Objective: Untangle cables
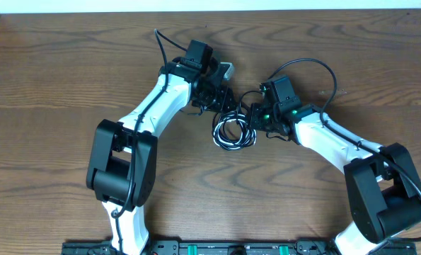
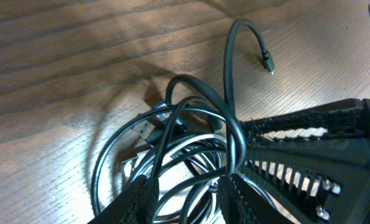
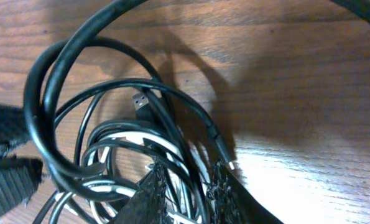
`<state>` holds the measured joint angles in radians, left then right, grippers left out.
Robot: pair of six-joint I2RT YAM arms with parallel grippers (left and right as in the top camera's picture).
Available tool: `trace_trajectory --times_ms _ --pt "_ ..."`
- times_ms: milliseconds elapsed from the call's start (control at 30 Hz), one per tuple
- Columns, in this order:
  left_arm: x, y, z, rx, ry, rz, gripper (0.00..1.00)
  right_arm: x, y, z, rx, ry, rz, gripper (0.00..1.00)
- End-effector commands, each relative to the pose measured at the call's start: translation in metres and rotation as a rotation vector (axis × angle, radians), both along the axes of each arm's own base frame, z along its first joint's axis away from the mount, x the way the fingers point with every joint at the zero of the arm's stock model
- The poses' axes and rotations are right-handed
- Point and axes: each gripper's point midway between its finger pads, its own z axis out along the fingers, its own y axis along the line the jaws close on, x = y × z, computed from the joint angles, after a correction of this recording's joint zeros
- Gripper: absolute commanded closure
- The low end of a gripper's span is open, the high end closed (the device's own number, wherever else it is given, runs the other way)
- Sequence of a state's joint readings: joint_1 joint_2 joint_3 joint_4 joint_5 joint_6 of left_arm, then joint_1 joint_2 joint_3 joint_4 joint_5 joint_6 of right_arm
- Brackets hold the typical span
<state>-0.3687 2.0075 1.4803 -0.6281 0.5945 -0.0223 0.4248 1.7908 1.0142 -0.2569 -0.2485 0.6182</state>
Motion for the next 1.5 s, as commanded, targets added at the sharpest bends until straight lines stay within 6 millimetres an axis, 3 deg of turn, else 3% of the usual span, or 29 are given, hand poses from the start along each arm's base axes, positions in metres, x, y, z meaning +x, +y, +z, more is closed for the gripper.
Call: trace_trajectory --times_ms 0,200,367,933,1033,1233,1400,1467 --pt "-0.008 -0.008 -0.001 0.017 0.002 -0.019 0.61 0.003 -0.002 -0.007 -0.003 0.018 -0.044 0.76" --pt "-0.016 -0.016 -0.018 0.144 -0.035 -0.048 0.61 0.006 -0.003 -0.010 0.032 0.032 -0.050 0.75" --pt "-0.014 -0.010 -0.025 0.271 -0.094 -0.042 0.61 0.007 -0.002 -0.011 0.035 0.033 -0.050 0.75" --pt "-0.022 -0.006 -0.043 0.304 -0.077 -0.024 0.62 0.016 -0.009 -0.006 0.070 0.010 -0.039 0.72" --pt "-0.011 0.005 -0.027 0.348 -0.133 0.011 0.62 0.017 -0.010 -0.005 0.070 0.009 -0.039 0.72" --pt "-0.006 0.002 0.009 0.311 -0.203 0.026 0.62 0.018 -0.009 -0.004 0.072 0.001 -0.037 0.70" --pt "-0.010 0.004 0.001 0.320 -0.186 0.021 0.61 0.017 0.006 0.006 0.132 -0.049 0.090 0.73" --pt "-0.011 0.005 -0.006 0.326 -0.175 0.019 0.62 0.016 0.011 0.013 0.177 -0.070 0.150 0.70"
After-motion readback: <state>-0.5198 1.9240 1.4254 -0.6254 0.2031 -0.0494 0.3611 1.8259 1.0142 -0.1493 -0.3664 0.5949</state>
